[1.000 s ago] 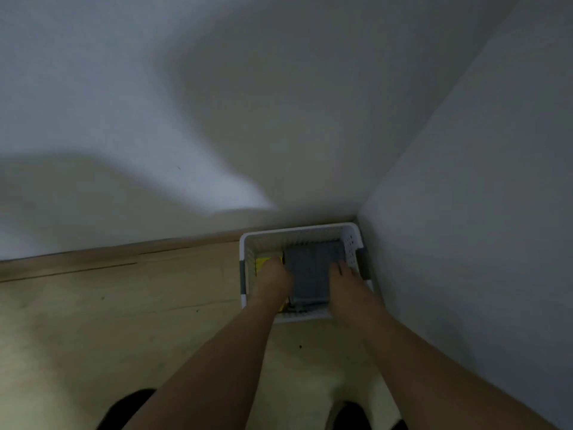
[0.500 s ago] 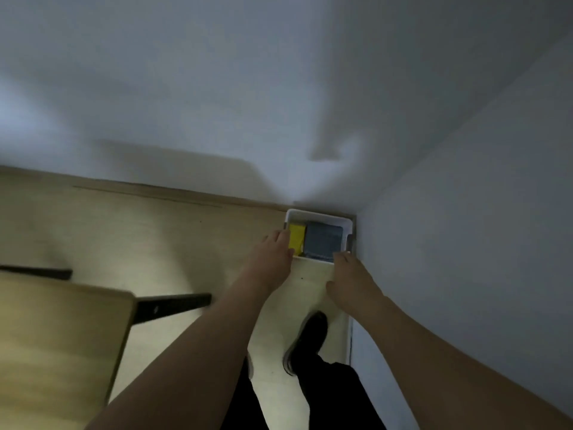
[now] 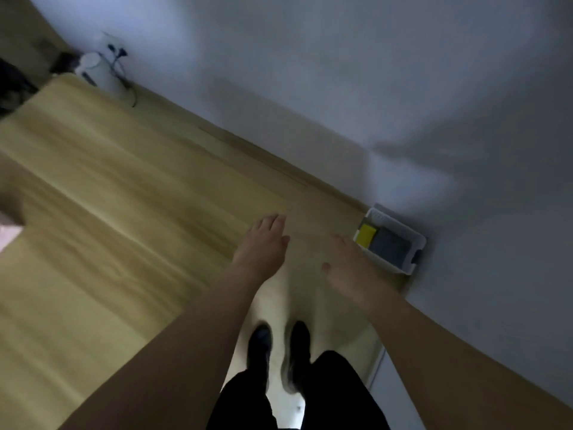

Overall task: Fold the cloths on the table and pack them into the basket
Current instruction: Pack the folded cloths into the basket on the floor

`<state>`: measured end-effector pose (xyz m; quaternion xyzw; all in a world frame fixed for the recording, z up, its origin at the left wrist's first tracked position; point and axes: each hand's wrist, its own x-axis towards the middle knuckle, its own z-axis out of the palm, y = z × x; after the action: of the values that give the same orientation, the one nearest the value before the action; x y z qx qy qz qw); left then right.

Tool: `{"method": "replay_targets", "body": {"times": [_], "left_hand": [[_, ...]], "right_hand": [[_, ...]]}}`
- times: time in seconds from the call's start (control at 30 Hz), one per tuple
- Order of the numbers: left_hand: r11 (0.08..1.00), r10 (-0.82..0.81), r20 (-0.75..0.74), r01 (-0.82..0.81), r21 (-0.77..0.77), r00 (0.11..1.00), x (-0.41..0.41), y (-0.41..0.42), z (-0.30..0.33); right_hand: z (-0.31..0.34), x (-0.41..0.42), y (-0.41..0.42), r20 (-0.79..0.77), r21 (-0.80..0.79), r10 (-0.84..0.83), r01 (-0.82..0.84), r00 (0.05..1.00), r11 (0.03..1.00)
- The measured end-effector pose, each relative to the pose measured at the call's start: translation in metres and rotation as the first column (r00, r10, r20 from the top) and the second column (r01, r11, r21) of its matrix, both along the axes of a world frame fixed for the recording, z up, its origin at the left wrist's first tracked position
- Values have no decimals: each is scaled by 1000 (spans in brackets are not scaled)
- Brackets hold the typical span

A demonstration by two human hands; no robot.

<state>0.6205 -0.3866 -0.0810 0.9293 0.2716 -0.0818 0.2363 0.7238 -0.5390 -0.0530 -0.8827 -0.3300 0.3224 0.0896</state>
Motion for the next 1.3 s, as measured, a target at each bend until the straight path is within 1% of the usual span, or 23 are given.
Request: {"method": "replay_targets", "body": {"times": [0.1,0.23,0.33,0.4,0.53,0.7,0.77,0.87,0.93,1.07,1.13,1.23,1.3], "left_hand": [[984,176,-31,-176,11,984,-69,17,-1],[929,370,-23,-370,0,929,-148,33,-5],[886,464,5,-463,24,886,-205,47,-7],[857,513,10,-513,44,858,-246,60,-8],[797,602,3,-601,60,799,-326,91,-17],[703,711,-7,-709,57,703,-414,130,-29],[663,748,-32,-748,19,662,-445,146,-36],[603,797,-34,-798,-16,603,-477,171,-44],[577,817,-11,-817,-3,577,-493,186,-48],[535,840,85,-844,29,535,-510,219,-62],[501,850,145,-863,73,506,-515,237,-70],[432,865,211,-890,143,454,-523,267,-82],[407,867,238,-897,173,439,-527,286,-88]], "right_hand": [[-2,-47,32,-8,-24,184,-184,983,983],[-6,-105,69,7,-8,299,-299,954,954],[-5,-150,96,30,5,406,-406,913,914],[-7,-184,119,21,21,446,-447,895,894],[-10,-254,174,-40,18,526,-526,849,850],[-23,-332,239,0,12,622,-622,783,783],[-30,-357,265,29,5,660,-660,751,751],[-40,-382,299,32,12,677,-677,735,736],[-47,-395,319,57,20,691,-692,721,721],[-61,-417,364,162,81,699,-715,697,694],[-67,-422,389,206,109,704,-731,680,674],[-73,-427,426,318,145,718,-780,619,609],[-76,-431,448,394,169,718,-813,573,557]]}}
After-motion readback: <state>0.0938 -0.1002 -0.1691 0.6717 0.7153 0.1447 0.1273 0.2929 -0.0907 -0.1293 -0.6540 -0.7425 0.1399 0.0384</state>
